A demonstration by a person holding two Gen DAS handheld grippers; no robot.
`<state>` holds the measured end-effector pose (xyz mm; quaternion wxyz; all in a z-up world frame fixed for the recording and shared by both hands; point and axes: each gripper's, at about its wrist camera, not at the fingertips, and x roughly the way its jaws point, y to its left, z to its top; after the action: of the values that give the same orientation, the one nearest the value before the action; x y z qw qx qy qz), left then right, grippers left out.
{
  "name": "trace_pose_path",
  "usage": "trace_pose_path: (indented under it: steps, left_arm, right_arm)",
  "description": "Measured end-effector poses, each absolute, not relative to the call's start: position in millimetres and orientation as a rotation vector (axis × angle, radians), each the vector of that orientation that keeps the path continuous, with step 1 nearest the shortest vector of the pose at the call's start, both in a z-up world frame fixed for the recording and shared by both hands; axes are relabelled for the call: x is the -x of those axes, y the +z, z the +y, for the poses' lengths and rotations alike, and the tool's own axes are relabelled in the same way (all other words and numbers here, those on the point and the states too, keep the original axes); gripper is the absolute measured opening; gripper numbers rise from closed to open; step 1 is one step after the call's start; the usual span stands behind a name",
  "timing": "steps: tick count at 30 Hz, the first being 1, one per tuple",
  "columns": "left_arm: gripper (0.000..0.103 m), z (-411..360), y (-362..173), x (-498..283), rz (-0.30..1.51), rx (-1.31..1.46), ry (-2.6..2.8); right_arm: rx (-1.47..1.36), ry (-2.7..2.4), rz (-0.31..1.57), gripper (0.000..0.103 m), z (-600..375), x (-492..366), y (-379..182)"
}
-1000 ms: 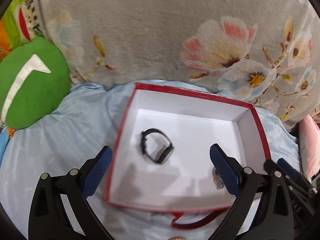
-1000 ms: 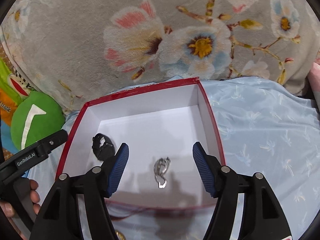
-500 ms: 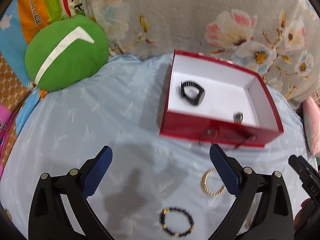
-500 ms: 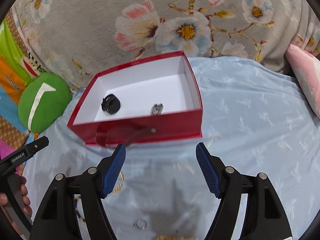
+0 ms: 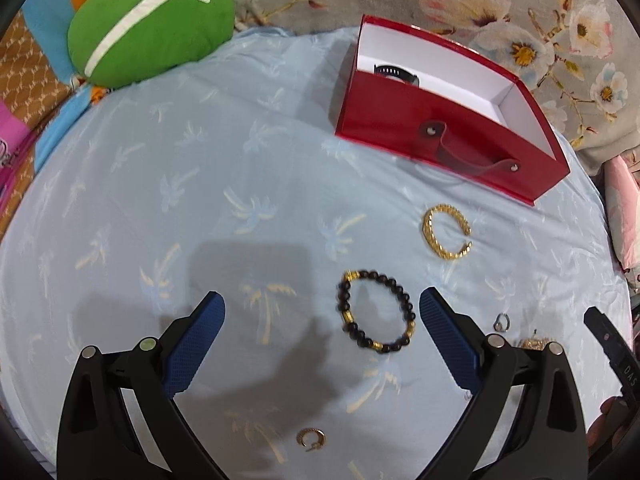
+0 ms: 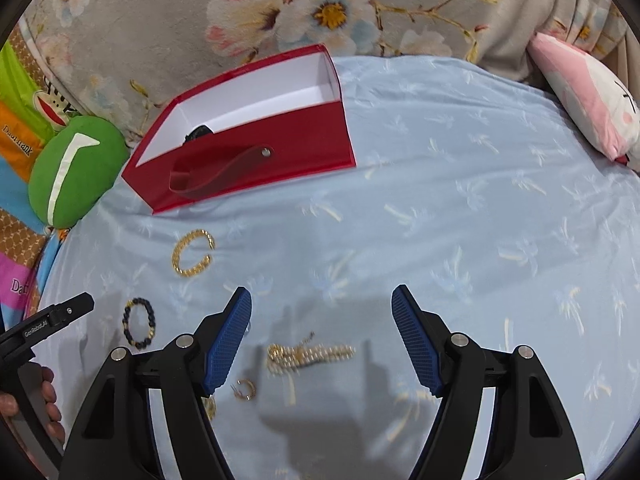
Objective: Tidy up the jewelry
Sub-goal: 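Move the left tool to the black-and-gold bead bracelet and grasp it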
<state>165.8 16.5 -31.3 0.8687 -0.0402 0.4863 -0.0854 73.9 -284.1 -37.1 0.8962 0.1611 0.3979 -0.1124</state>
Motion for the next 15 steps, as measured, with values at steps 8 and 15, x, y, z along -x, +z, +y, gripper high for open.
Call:
trace_pose_path:
  steps: [8,15]
  left_arm:
    - [0.091,-1,-65,-167,1.100,0.072,-0.184]
    - [0.085,-16,-78,-168,1.109,0.012,-0.189]
  right_arm:
    - [-0.324,-0.217,0.871,0.071,-273,-62,-51]
    - [-0.310,-0.186,0.887,0.071,-262,-68,-53]
